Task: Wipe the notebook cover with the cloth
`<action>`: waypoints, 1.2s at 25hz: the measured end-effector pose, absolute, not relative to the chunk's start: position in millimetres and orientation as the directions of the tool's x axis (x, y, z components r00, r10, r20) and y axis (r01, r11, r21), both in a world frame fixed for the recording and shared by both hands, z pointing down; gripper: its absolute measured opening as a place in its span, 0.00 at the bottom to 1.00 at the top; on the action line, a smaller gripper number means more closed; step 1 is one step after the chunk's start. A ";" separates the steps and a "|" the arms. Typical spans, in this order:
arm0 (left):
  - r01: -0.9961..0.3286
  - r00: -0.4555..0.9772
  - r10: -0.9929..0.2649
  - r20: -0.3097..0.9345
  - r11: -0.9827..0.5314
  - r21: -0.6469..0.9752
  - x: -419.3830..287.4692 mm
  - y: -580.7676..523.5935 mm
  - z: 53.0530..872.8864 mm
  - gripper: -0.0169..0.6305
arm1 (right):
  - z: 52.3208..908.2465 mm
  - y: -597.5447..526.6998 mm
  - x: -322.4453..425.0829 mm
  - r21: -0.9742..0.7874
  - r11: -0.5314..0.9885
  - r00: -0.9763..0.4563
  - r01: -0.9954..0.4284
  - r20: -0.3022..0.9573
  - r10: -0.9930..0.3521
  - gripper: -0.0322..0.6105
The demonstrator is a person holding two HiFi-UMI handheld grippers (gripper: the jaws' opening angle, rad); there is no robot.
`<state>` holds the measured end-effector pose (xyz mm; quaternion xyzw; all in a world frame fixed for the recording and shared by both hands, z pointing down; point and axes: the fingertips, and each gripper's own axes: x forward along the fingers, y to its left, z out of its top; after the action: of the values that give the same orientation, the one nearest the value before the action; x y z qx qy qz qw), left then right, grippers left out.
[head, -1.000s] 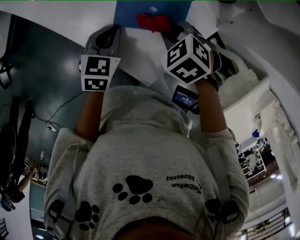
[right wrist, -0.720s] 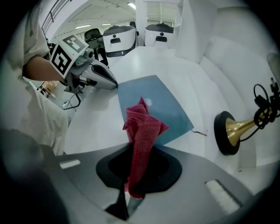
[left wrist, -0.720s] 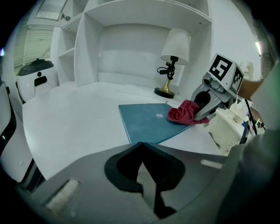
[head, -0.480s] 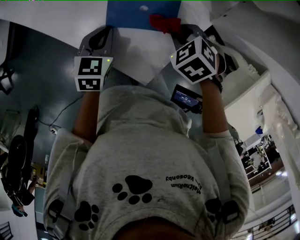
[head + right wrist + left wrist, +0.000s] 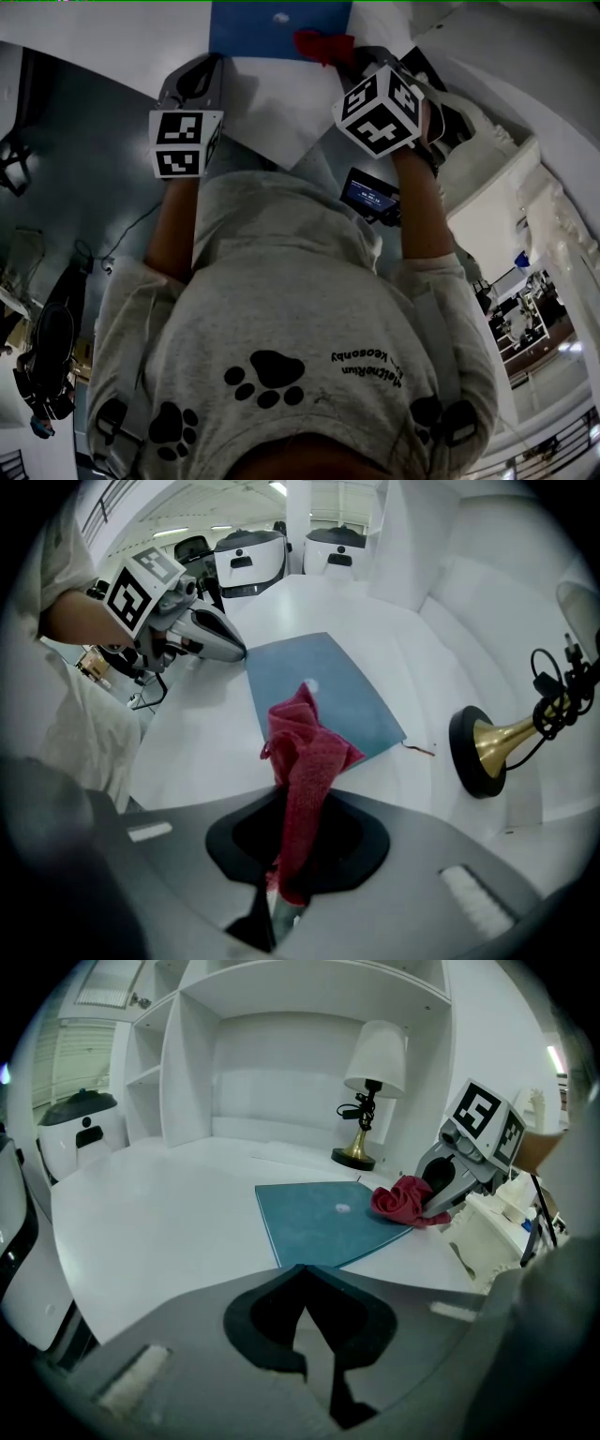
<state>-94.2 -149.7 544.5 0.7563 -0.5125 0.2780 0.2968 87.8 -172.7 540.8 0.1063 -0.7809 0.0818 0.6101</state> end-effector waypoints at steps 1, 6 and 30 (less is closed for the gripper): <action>-0.941 0.320 -0.610 0.725 -0.296 0.165 -94.2 -149.8 543.9 0.02 | 540.5 -172.9 87.5 0.000 0.963 -0.234 -0.270 0.970 -0.066 0.12; -0.939 0.326 -0.616 0.717 -0.297 0.172 -95.9 -151.3 543.8 0.02 | 539.6 -174.4 84.3 -0.002 0.950 -0.247 -0.311 0.966 -0.078 0.12; -0.939 0.345 -0.834 0.430 -0.312 0.149 -66.4 -184.2 366.2 0.02 | 319.6 -215.8 63.9 0.073 0.621 -0.540 -0.780 0.423 -0.728 0.12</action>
<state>-66.4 -184.2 366.2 0.7980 -0.5554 0.1377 0.1890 63.9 -215.8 319.6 0.4308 -0.8753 0.0619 0.2110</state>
